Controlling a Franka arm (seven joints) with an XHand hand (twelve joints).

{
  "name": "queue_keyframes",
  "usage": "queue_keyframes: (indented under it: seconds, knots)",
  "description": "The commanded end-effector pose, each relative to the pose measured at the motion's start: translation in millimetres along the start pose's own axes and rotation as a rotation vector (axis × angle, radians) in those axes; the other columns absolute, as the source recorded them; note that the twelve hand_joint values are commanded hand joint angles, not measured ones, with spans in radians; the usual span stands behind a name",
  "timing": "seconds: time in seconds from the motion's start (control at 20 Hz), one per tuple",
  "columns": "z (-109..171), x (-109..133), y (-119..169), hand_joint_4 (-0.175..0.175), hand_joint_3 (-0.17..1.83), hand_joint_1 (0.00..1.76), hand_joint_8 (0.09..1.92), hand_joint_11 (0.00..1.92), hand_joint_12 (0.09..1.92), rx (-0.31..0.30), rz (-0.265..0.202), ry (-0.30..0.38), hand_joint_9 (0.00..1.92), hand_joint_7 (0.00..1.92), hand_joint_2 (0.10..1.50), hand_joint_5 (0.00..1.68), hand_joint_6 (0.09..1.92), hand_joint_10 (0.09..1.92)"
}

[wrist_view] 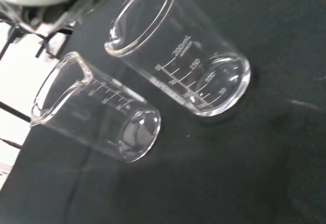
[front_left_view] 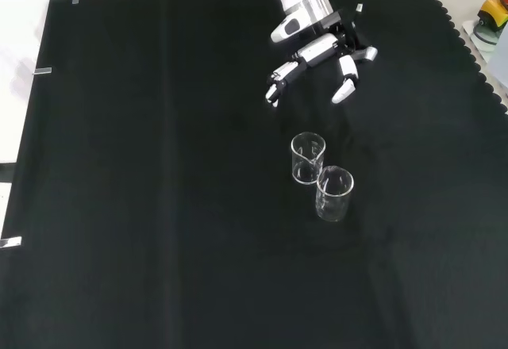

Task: Pick up the beaker on the right.

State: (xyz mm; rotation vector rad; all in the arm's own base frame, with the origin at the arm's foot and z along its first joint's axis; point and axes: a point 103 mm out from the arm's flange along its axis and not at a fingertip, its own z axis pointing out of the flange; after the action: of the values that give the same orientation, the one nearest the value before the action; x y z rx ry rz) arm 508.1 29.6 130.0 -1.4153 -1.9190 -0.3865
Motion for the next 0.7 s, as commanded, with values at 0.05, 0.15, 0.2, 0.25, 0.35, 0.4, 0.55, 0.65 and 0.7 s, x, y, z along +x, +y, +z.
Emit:
queue_keyframes:
  seconds: [0.05, 0.15, 0.2, 0.25, 0.35, 0.4, 0.55, 0.65, 0.7]
  knots:
    - [17, 3, 7, -0.007, 1.11, 0.83, 0.51, 0.01, 1.36, 0.115, 0.016, -0.111, 0.31, 0.13, 0.37, 0.17, 0.09, 0.61]
    - [27, 8, 14, -0.007, 1.11, 0.83, 0.51, 0.0, 1.36, 0.086, -0.002, -0.074, 0.31, 0.13, 0.36, 0.16, 0.09, 0.6]
    - [29, 9, 15, -0.008, 1.12, 0.83, 0.51, 0.0, 1.36, 0.081, -0.022, -0.056, 0.31, 0.13, 0.36, 0.16, 0.09, 0.6]
    - [34, 11, 17, -0.009, 1.12, 0.83, 0.51, 0.0, 1.35, 0.076, -0.037, -0.039, 0.31, 0.14, 0.35, 0.17, 0.09, 0.6]
    - [40, 13, 20, -0.01, 1.12, 0.84, 0.52, 0.0, 1.34, 0.069, -0.062, 0.001, 0.31, 0.15, 0.35, 0.19, 0.09, 0.6]
    - [34, 6, 16, -0.01, 1.12, 0.85, 0.52, 0.0, 1.34, 0.063, -0.065, 0.025, 0.31, 0.16, 0.35, 0.19, 0.09, 0.6]
    - [34, -1, 17, -0.008, 1.13, 0.89, 0.52, 0.0, 1.33, 0.038, -0.073, 0.058, 0.31, 0.17, 0.34, 0.23, 0.09, 0.6]
    - [29, -6, 16, -0.007, 1.13, 0.91, 0.53, 0.0, 1.32, 0.009, -0.072, 0.088, 0.31, 0.19, 0.33, 0.25, 0.09, 0.6]
    - [28, -8, 16, -0.006, 1.13, 0.91, 0.53, 0.0, 1.32, -0.005, -0.074, 0.098, 0.31, 0.2, 0.33, 0.26, 0.09, 0.6]
